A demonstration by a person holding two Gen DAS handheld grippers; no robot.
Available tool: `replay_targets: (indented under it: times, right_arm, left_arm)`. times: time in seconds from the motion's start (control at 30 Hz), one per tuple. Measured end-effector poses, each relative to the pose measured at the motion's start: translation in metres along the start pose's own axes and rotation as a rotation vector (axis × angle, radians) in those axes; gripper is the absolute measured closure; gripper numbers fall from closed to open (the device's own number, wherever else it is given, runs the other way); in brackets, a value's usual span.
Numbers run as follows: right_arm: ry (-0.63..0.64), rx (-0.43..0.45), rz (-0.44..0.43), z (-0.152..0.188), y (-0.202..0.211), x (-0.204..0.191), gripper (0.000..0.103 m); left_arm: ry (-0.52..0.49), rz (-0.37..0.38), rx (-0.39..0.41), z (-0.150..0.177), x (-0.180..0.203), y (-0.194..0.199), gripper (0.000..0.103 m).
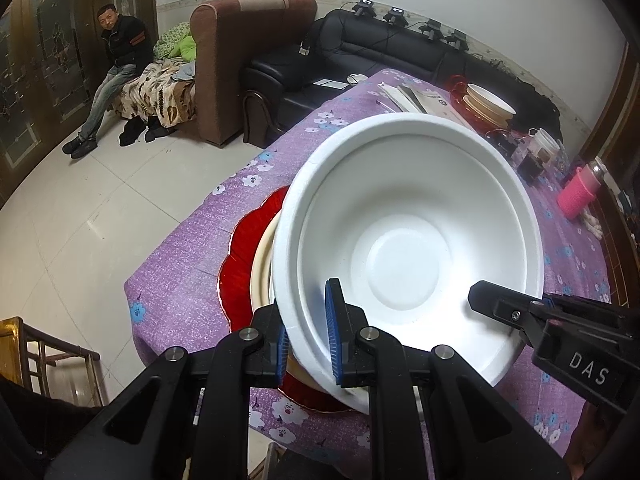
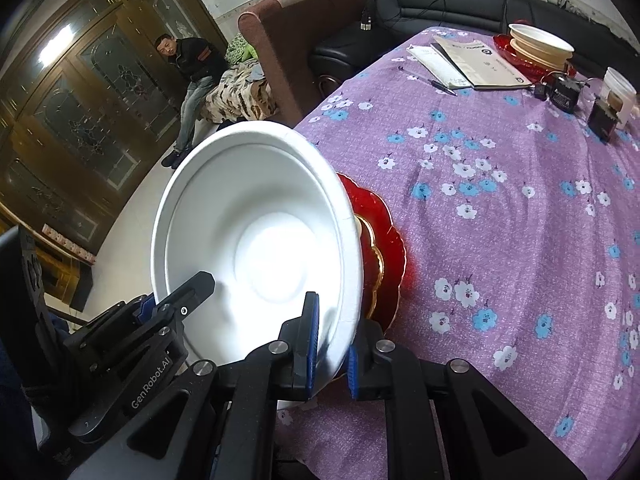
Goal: Organize plates and bowls
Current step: 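Lower the white bowl with the left gripper into the foam bowl on the stack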
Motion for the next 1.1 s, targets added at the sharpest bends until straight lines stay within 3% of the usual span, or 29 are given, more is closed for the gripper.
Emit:
replay_targets:
  times: [1.1]
  right_arm:
    - [0.037, -0.047, 0.01, -0.01, -0.008, 0.005, 0.088]
  left_arm:
    - [-0.051, -0.03, -0.031, 0.0, 0.007, -0.003, 0.088]
Point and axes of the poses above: each gripper's, at about its wrist camera, not at the fingertips, and y roughly against the way its jaws point, x to its right, z to its underside, the point moved 8 cm from there along -y, roughly the way its jaws point, and after that the axes turned 8 degrees about y, right-handed, at the moved point
